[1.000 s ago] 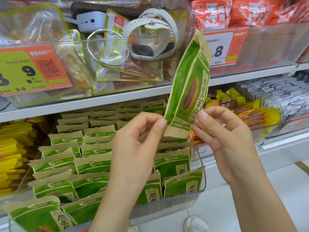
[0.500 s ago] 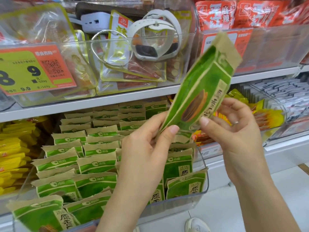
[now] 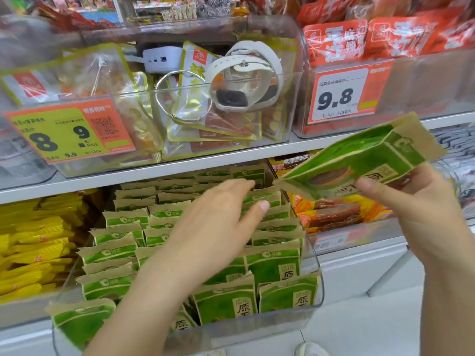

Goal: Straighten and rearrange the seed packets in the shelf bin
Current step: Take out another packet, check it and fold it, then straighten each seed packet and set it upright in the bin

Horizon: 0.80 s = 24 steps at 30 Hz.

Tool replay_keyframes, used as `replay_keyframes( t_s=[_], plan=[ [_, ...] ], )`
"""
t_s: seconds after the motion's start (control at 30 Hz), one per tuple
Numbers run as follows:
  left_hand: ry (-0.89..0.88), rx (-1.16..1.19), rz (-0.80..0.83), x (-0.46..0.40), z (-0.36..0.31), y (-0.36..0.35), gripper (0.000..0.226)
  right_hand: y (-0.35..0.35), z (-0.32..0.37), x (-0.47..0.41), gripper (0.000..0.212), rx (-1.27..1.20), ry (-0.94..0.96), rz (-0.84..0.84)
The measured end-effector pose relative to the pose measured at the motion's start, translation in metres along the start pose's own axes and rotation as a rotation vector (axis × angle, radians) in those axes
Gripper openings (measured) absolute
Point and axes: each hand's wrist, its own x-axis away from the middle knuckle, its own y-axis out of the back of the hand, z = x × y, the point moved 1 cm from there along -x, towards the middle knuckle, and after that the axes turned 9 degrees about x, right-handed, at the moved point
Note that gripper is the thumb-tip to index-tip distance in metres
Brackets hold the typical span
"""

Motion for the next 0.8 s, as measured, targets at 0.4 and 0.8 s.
replay_keyframes(
  t_s=[0.4, 0.8],
  plan=[
    [-0.012, -0.203, 0.299, -0.05, 0.034, -0.018, 0.069, -0.033, -0.023, -0.024, 0.039, 0.147, 0.082, 0.053],
    [-0.006, -0.156, 0.334, -0.037, 0.03, -0.021, 0.07, -0.071, -0.039, -0.036, 0.033, 0.182, 0.089, 0.179]
  ],
)
